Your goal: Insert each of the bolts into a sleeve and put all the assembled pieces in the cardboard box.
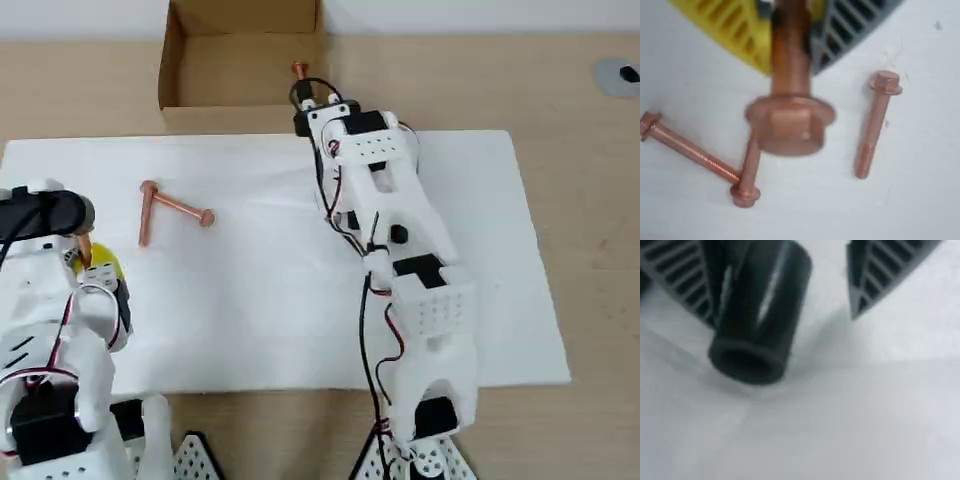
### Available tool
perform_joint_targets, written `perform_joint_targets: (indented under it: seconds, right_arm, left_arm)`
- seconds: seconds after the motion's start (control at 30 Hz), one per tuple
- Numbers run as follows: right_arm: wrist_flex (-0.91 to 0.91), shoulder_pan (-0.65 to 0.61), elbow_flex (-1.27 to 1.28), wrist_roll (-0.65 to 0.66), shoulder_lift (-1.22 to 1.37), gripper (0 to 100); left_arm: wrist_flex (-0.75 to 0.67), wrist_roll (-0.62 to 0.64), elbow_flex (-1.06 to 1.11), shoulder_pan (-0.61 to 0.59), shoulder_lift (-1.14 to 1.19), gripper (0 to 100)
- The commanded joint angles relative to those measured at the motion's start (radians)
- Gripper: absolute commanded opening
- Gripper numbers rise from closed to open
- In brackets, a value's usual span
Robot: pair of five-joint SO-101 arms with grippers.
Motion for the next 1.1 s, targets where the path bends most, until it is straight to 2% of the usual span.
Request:
perform_joint_targets:
  seconds: [0.0, 0.13, 0.17, 0.5, 0.63, 0.77, 1.07]
  right_arm:
    - [-0.002, -0.012, -0.024, 0.003, 0.047, 18.1]
    - [-0.008, -0.012, -0.025, 0.003, 0.059, 1.9]
    - [-0.008, -0.012, -0.03, 0.003, 0.059, 0.7]
    - [0.026, -0.012, -0.193, -0.002, 0.058, 1.0]
    - [0.153, -0.016, -0.432, -0.003, 0.058, 1.0]
    - [0.292, -0.016, -0.73, -0.003, 0.058, 1.0]
    - [0.307, -0.054, -1.142, -0.003, 0.005, 1.0]
  left_arm:
    - [0.005, -0.005, -0.008, 0.002, -0.008, 1]
    - [0.005, -0.005, -0.008, 0.005, -0.008, 1]
    - [0.005, -0.005, -0.008, 0.006, -0.008, 1]
    - [0.0, -0.005, -0.008, 0.008, -0.008, 1]
    - [-0.015, 0.008, -0.025, 0.008, -0.01, 1]
    - [-0.054, 0.08, -0.068, 0.008, -0.01, 1]
    - [-0.189, 0.086, -0.094, 0.009, -0.01, 1]
